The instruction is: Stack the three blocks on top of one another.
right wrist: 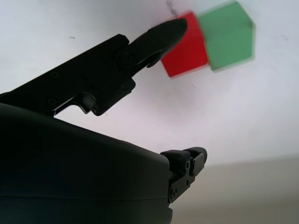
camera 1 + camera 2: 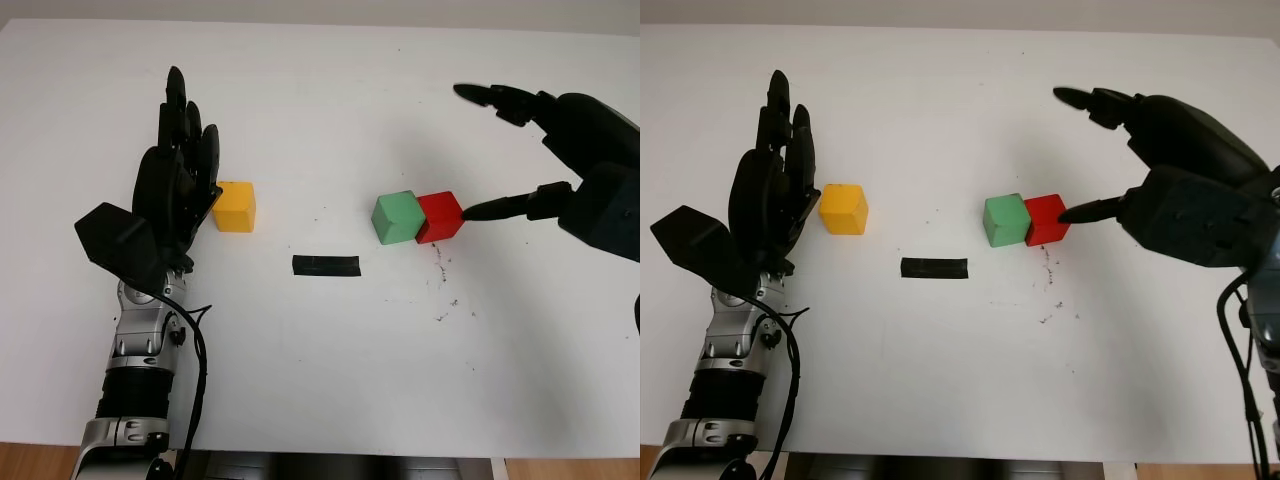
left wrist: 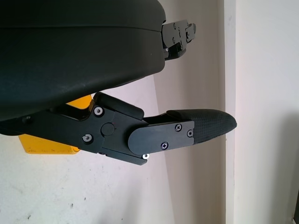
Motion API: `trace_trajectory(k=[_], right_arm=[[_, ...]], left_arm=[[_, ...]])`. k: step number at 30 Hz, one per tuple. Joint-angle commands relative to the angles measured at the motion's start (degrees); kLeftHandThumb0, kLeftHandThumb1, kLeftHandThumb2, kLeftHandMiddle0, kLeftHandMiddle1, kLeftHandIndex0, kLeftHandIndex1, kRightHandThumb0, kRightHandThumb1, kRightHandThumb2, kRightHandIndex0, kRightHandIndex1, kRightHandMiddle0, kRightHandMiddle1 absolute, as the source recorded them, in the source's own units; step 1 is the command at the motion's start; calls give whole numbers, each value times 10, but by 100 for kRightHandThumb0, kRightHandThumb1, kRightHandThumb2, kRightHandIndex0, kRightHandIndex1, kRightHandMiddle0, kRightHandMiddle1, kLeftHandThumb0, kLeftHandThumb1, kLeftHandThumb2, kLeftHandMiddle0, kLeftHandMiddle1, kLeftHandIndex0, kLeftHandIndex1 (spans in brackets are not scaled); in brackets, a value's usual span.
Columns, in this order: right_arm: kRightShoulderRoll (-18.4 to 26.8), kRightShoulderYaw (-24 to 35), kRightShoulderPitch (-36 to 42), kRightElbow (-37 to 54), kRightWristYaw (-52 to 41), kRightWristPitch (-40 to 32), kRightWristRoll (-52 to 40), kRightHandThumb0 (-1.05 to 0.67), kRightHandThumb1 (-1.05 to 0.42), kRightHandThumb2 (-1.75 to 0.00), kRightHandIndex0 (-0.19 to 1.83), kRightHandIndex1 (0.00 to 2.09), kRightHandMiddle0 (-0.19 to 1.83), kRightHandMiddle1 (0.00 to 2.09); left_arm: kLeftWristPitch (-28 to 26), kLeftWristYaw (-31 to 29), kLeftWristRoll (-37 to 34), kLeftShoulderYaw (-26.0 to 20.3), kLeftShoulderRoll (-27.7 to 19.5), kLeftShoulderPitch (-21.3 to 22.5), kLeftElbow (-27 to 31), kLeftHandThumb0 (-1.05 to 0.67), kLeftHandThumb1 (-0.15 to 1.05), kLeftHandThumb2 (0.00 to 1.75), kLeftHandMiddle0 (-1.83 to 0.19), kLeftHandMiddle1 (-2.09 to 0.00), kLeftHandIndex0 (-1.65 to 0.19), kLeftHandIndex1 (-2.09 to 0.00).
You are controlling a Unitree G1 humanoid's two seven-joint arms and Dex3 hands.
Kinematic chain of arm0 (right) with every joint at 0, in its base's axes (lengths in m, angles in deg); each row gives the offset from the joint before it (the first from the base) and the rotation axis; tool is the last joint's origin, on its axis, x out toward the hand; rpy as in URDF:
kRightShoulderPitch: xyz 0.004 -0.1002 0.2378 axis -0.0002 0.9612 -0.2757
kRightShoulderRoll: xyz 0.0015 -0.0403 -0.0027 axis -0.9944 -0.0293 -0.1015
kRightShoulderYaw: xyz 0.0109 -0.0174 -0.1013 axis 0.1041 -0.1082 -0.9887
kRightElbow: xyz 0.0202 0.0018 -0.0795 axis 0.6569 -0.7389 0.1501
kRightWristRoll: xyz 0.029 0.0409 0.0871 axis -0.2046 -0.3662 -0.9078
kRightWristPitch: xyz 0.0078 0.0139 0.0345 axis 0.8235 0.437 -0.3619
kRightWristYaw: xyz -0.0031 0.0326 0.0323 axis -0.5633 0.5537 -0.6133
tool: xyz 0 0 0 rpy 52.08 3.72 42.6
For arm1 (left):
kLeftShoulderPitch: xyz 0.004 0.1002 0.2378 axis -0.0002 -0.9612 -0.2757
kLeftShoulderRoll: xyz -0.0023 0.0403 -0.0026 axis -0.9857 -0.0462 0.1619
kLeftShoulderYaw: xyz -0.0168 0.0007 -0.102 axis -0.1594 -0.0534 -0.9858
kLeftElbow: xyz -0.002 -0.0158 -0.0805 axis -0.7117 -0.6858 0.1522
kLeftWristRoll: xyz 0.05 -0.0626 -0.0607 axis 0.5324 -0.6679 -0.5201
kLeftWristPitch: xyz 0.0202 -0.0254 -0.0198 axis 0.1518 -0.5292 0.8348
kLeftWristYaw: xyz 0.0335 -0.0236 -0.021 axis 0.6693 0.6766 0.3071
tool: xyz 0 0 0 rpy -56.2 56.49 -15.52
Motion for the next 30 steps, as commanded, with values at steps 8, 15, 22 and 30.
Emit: trace_trajectory(k=[8, 15, 22, 30], right_arm=[[8, -57, -29, -24, -32, 40, 49, -66, -78, -6, 10, 9, 35, 8], [-17, -61, -22, -36, 33, 64, 95, -62, -78, -5, 18, 11, 40, 9], [-42, -49, -6, -73, 134, 128, 98, -55, -75, -5, 28, 13, 48, 11], [-45, -53, -1, -88, 171, 142, 116, -52, -76, -5, 32, 13, 56, 16]], left_arm=[[0, -1, 0, 1, 0, 0, 10, -77, 105, 51, 18, -5, 17, -5], [-5, -2, 2, 0, -6, 0, 12, -79, 105, 51, 18, -6, 17, -5], [-5, 1, 4, 1, -6, 2, 9, -79, 105, 51, 16, -6, 16, -6], [-5, -1, 4, -1, -7, 3, 7, -79, 105, 50, 16, -6, 15, -6]])
